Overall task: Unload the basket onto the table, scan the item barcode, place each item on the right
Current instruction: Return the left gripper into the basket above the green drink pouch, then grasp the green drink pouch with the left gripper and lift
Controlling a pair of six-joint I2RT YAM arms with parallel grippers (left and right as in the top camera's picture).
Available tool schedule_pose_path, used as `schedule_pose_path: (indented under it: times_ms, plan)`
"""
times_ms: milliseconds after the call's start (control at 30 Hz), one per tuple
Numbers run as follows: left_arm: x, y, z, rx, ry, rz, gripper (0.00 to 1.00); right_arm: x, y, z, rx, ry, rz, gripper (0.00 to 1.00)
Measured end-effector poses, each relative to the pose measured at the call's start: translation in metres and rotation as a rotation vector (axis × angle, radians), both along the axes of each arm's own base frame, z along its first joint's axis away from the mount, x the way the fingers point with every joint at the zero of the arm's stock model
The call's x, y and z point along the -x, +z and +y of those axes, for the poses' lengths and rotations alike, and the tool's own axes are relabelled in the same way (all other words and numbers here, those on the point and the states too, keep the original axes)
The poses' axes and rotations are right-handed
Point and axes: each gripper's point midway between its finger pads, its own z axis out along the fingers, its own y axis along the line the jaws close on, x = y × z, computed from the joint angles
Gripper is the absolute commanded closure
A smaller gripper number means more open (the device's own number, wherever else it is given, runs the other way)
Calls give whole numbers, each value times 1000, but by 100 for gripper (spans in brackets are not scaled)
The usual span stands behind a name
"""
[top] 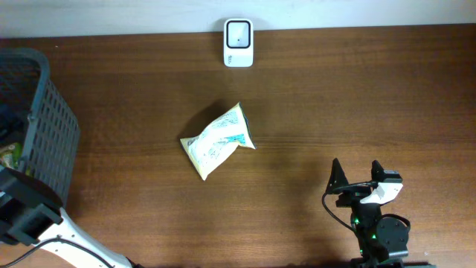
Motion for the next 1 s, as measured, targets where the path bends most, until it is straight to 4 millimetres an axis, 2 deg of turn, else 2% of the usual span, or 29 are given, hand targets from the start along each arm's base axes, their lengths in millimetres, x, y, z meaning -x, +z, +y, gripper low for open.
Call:
schedule_pose_path:
  times_ms: [133, 1000]
  plan:
    - [2, -13, 0, 11, -2, 19, 0, 0, 0, 0, 0, 0, 0, 1]
    - [1, -14, 3, -4, -41, 24, 1, 0, 0, 0, 0, 0, 0, 1]
